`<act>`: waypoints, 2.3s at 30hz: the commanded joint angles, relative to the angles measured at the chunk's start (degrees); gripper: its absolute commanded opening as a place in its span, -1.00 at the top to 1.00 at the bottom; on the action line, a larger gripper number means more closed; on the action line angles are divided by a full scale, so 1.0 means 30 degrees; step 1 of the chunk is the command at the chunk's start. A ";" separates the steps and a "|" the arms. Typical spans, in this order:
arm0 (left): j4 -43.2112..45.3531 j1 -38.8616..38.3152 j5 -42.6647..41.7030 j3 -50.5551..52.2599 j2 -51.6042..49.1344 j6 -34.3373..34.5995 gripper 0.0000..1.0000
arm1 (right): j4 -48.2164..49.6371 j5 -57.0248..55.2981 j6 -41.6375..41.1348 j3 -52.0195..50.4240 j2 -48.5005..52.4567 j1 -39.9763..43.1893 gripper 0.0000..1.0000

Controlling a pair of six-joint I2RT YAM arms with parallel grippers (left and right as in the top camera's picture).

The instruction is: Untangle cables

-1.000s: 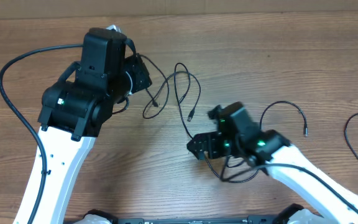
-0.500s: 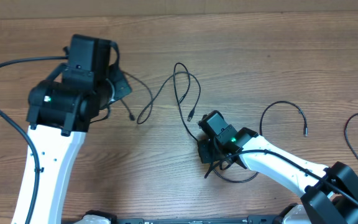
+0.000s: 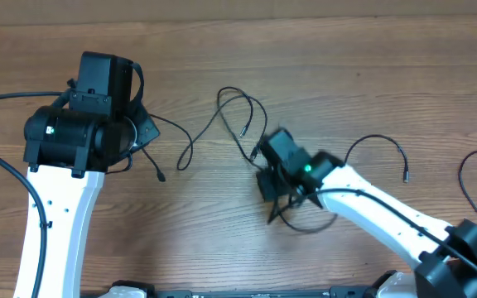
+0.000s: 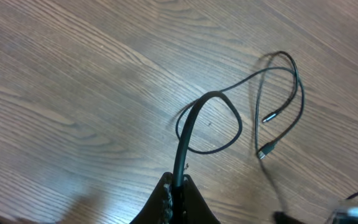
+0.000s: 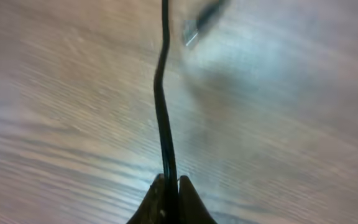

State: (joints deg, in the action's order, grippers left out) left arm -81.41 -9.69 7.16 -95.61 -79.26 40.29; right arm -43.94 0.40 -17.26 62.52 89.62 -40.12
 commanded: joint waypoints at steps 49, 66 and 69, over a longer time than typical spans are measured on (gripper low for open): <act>0.8327 0.0095 -0.2259 1.2976 0.0284 0.3636 0.92 | 1.8724 -0.8094 1.2837 1.3559 0.4153 1.8192 0.92; 0.9391 0.0080 -0.2339 1.2998 0.0277 0.4874 0.85 | 0.9989 -0.1239 0.3745 1.3529 1.1890 1.9737 0.92; 0.9355 0.0080 -0.2346 1.2998 0.0277 0.4860 0.85 | 0.8772 -0.0576 0.3752 1.3529 1.2983 1.9766 0.91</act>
State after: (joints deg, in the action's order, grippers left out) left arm -53.15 -9.69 0.38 -57.17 -79.13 54.08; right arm -16.62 -4.38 -4.56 102.52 126.37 19.03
